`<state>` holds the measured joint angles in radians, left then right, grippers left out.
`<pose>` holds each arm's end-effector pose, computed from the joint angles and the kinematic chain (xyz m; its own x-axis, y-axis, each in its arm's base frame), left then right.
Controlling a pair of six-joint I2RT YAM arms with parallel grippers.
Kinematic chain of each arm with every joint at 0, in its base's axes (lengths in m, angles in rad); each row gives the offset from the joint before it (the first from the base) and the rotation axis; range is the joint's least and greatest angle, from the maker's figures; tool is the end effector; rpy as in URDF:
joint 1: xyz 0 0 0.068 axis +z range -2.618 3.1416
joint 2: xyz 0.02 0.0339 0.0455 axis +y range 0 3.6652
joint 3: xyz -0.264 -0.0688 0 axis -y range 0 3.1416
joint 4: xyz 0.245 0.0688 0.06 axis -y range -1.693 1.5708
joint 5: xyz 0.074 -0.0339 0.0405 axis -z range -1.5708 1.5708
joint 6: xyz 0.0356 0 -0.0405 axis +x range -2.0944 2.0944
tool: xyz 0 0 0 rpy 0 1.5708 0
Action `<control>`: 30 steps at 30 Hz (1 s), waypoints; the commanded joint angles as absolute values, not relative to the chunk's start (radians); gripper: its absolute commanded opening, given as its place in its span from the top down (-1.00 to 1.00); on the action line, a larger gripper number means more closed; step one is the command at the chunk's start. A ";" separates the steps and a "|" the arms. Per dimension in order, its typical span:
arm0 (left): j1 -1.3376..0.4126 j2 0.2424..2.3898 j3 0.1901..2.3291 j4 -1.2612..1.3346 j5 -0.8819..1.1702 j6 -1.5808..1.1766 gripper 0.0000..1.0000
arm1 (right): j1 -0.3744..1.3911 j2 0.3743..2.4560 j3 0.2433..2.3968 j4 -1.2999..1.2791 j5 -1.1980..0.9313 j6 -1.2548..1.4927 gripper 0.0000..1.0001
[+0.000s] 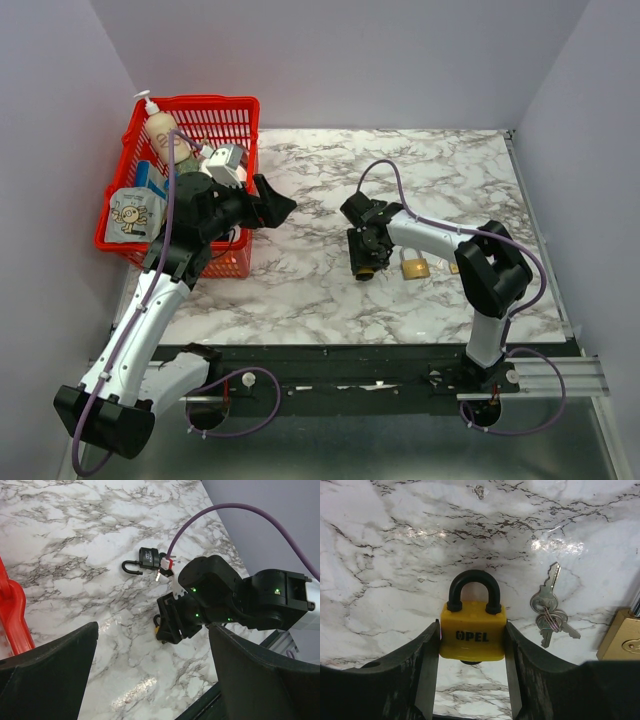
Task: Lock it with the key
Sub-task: Place the lock at the center of the board.
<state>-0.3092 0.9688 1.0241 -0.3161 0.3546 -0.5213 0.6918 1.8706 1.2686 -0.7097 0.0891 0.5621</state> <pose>0.2016 -0.0774 0.3769 -0.5143 -0.3260 -0.7933 0.4023 0.7252 -0.5588 0.2807 0.2284 0.1706 -0.9591 -0.1052 -0.2626 -0.1260 0.9900 0.0638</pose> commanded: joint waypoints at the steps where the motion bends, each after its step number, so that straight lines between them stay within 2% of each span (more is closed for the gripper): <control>1: -0.304 0.965 1.019 -0.287 0.387 -0.531 -0.97 | 0.686 1.898 1.279 -0.753 0.132 0.575 -0.08; 3: -0.302 0.966 1.019 -0.287 0.391 -0.529 -0.97 | 0.686 1.887 1.292 -0.753 0.118 0.557 -0.27; 4: -0.304 0.968 1.019 -0.287 0.393 -0.529 -0.97 | 0.686 1.878 1.301 -0.753 0.115 0.551 -0.44; 9: -0.304 0.974 1.028 -0.290 0.405 -0.529 -0.97 | 0.686 1.864 1.393 -0.791 0.153 0.483 -0.55; 13: -0.302 0.979 1.032 -0.284 0.449 -0.535 -0.97 | 0.683 1.818 1.448 -0.798 0.155 0.411 -0.72; 17: -0.302 0.991 1.045 -0.270 0.514 -0.525 -0.97 | 0.664 1.738 1.494 -0.737 0.014 0.203 -0.92; 18: -0.302 0.994 1.048 -0.268 0.528 -0.522 -0.98 | 0.652 1.700 1.491 -0.717 -0.041 0.079 -0.97; 21: -0.302 1.008 1.060 -0.262 0.581 -0.509 -0.97 | 0.566 1.668 1.496 -0.696 -0.254 -0.157 -1.00; 30: -0.301 1.005 1.036 -0.213 0.626 -0.492 -0.97 | 0.437 1.747 1.543 -0.729 -0.311 -0.633 -1.00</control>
<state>-0.3077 1.0084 1.0283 -0.2649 0.5598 -0.5079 0.4568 1.6909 1.5200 -0.7090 -0.2150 -0.3489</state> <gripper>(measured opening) 0.987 0.997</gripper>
